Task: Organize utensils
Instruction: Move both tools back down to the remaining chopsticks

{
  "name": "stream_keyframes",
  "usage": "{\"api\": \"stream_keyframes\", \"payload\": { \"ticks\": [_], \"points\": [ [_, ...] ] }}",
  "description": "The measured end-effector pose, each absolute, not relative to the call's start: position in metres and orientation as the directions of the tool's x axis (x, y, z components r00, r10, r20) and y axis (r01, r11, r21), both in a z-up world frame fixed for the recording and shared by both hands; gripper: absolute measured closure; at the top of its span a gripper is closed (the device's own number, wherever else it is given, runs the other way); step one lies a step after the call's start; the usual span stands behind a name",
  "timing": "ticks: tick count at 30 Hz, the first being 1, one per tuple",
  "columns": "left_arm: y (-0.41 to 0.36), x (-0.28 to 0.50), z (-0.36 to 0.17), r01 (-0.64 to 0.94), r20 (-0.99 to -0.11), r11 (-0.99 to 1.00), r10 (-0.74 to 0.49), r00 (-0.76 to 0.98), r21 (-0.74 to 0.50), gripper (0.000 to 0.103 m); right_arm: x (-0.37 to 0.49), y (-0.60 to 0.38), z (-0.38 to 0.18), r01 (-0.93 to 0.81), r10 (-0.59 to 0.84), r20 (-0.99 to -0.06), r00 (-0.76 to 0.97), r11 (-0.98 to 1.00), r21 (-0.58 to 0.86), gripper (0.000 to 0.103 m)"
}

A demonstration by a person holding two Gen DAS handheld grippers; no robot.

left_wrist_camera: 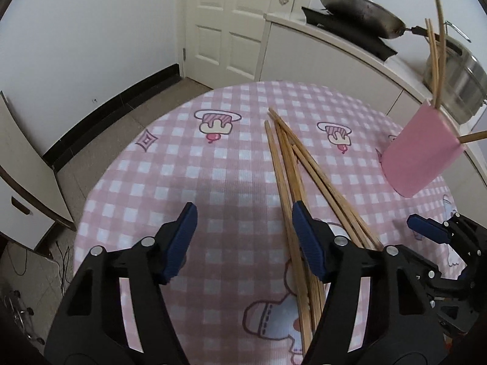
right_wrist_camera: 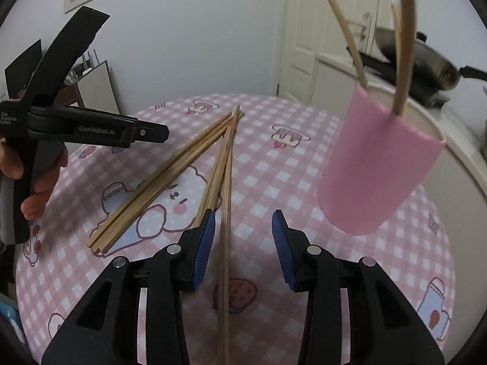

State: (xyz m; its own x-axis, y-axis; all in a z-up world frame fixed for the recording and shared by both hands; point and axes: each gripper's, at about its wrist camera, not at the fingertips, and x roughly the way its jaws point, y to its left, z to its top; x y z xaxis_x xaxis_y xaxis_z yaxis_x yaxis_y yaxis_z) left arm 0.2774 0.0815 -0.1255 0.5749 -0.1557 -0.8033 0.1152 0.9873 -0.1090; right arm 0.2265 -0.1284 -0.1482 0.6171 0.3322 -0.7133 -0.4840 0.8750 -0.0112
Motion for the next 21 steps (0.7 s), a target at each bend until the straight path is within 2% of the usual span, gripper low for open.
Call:
{"api": "stream_keyframes", "payload": {
  "ticks": [12,21],
  "points": [
    [0.07,0.31,-0.135,0.105,-0.836,0.993,-0.109,0.537,-0.062,0.039,0.25,-0.111,-0.158,-0.511,0.279,-0.774,0.568,0.857,-0.067,0.067],
    [0.063,0.334,-0.139,0.095,-0.856,0.995,-0.086,0.511,-0.044,0.04,0.266,-0.104,-0.159,-0.511,0.258,-0.784,0.564,0.855,-0.086,0.067]
  ]
}}
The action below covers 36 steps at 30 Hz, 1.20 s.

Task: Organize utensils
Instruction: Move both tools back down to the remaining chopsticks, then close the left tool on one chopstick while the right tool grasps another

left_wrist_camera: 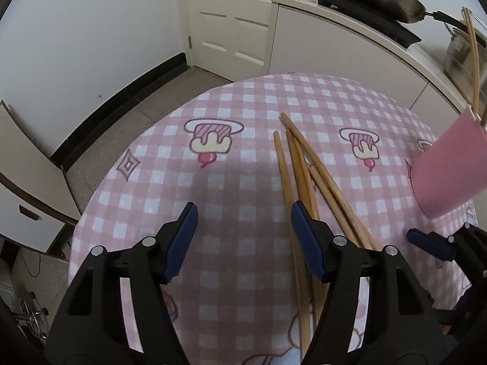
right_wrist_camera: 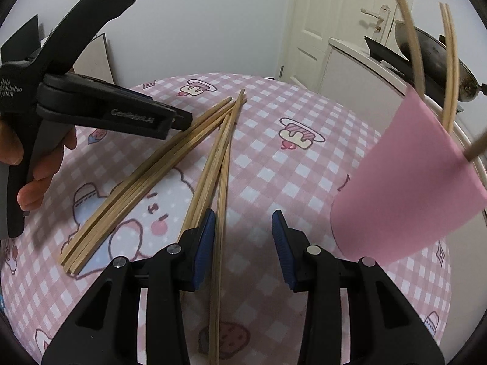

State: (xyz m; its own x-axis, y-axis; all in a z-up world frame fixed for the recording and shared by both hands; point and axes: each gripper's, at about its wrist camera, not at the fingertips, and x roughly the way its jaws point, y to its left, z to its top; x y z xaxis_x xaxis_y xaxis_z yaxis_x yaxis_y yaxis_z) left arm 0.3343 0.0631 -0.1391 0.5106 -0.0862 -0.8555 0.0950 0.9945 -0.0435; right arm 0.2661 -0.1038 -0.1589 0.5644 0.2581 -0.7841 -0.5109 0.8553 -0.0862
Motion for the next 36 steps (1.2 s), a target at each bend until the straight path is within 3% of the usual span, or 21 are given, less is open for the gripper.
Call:
{"api": "stream_keyframes", "payload": {
  "ticks": [7,9,13,18,21,23,25,29,36],
  "points": [
    [0.054,0.349,-0.144,0.101,-0.872,0.995,-0.072,0.484,-0.026,0.042,0.283,-0.097,-0.159,-0.509,0.257,-0.794,0.551,0.857,-0.076,0.067],
    [0.051,0.352,-0.145,0.104,-0.871,0.995,-0.055,0.488,-0.004,0.045,0.284,-0.096,-0.159,-0.511,0.256,-0.796,0.549,0.856,-0.077,0.067],
    [0.052,0.36,-0.143,0.094,-0.873,0.996,-0.053,0.485,-0.008,0.066,0.289,-0.095,-0.16,-0.51,0.253,-0.799,0.546,0.857,-0.077,0.067],
    [0.052,0.369,-0.143,0.094,-0.885,0.996,-0.04,0.463,0.005,0.067,0.297,-0.09,-0.16,-0.505,0.245,-0.807,0.537,0.86,-0.075,0.067],
    [0.049,0.369,-0.143,0.106,-0.889,0.994,-0.035,0.457,0.015,0.074,0.302,-0.086,-0.16,-0.509,0.237,-0.814,0.53,0.857,-0.081,0.07],
    [0.047,0.368,-0.142,0.113,-0.89,0.994,-0.044,0.454,0.009,0.088,0.305,-0.083,-0.16,-0.513,0.234,-0.821,0.521,0.854,-0.082,0.073],
    [0.042,0.371,-0.142,0.116,-0.891,0.993,-0.041,0.453,0.013,0.094,0.308,-0.082,-0.16,-0.52,0.238,-0.829,0.507,0.851,-0.074,0.08],
    [0.044,0.367,-0.139,0.114,-0.888,0.993,-0.059,0.456,-0.008,0.097,0.31,-0.075,-0.159,-0.542,0.24,-0.844,0.48,0.838,-0.07,0.098],
    [0.058,0.337,-0.112,0.115,-0.85,0.99,-0.132,0.509,-0.084,0.097,0.29,-0.083,-0.148,-0.532,0.261,-0.809,0.526,0.844,-0.074,0.099]
  ]
}}
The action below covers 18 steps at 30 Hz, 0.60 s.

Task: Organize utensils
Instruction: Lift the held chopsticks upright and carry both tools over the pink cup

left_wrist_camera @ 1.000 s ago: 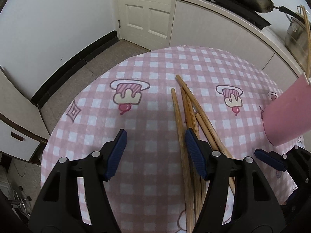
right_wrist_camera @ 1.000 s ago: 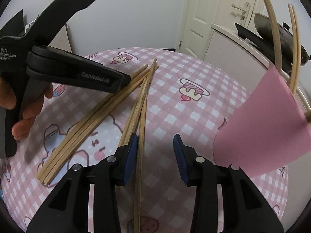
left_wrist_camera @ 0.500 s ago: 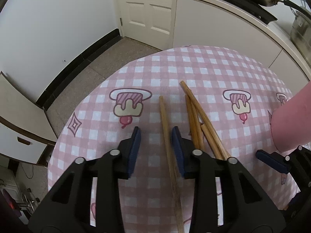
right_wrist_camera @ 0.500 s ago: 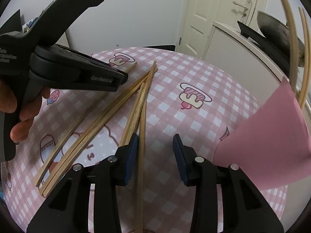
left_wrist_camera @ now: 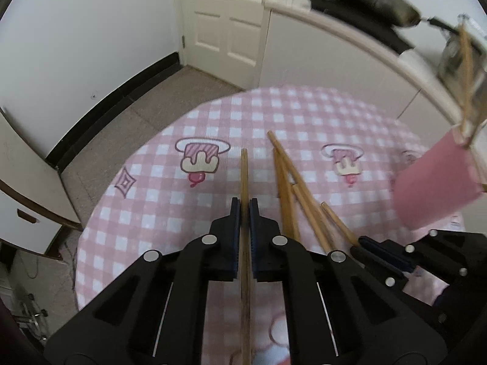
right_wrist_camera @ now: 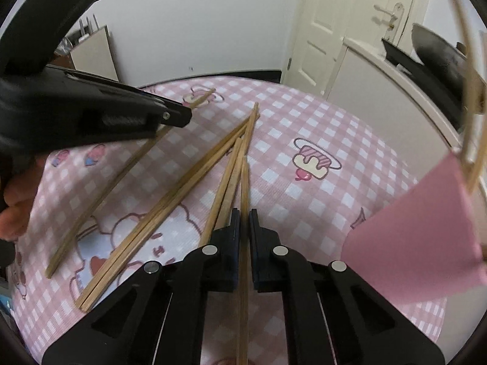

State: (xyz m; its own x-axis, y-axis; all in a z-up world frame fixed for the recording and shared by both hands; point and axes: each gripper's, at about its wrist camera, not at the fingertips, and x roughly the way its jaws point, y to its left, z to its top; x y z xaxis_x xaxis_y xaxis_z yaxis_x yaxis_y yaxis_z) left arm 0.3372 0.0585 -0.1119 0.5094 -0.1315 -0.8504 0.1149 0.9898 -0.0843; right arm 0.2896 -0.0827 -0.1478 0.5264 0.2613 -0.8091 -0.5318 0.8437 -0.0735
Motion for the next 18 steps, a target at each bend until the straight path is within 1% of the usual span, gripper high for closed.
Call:
{"api": "stream_keyframes", "payload": {
  "ticks": [5,11,18],
  "points": [
    [0.065,0.307,-0.075,0.139,-0.796,0.982,-0.185,0.577,-0.127,0.097,0.262,-0.092,-0.121,-0.548,0.328,-0.753,0.57,0.835,-0.052,0.099],
    [0.073,0.273,-0.028,0.179,-0.719,0.968,-0.25,0.648,-0.175,0.097,0.224,-0.108,-0.083,-0.585,0.417,-0.658,0.627,0.81,-0.044,0.099],
    [0.057,0.235,0.015,0.239,-0.631,0.957,-0.289,0.719,-0.166,0.097,0.192,-0.125,-0.037,-0.587,0.49,-0.527,0.695,0.809,-0.022,0.099]
  ]
}}
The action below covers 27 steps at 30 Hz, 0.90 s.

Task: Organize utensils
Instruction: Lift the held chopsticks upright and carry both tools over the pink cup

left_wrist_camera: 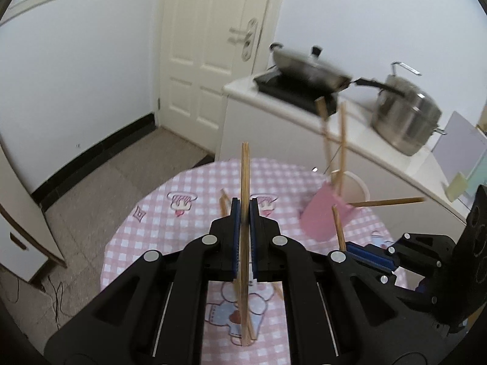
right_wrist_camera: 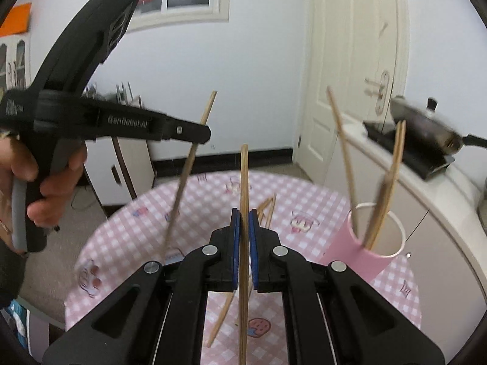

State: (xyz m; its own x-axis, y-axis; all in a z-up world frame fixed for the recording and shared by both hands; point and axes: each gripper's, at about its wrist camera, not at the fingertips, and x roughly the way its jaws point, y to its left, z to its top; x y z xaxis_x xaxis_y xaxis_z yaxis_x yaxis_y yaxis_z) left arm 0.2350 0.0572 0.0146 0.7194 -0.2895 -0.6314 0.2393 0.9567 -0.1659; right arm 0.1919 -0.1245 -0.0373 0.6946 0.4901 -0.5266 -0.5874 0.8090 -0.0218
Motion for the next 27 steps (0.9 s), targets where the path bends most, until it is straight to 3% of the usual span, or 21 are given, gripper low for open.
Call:
{"api": "stream_keyframes", "payload": {
  "ticks": [10,16,27],
  "points": [
    [0.04,0.192,0.066,0.297,-0.494,0.939,-0.344,0.798,-0.173,0.097,0.165,-0.167,0.009,-0.55,0.519,-0.37,0.77,0.835,0.026,0.099],
    [0.025,0.188,0.086,0.31,-0.431,0.932,-0.362,0.826,-0.188,0.097,0.144,-0.204,0.042,-0.497,0.497,-0.22,0.84,0.866,0.059,0.099],
    [0.001,0.208,0.106,0.345,-0.311,0.902,-0.416,0.855,-0.259,0.097,0.171,-0.258,0.058,-0.317,0.324,-0.082,0.942,0.944,0.094,0.099]
  ]
}}
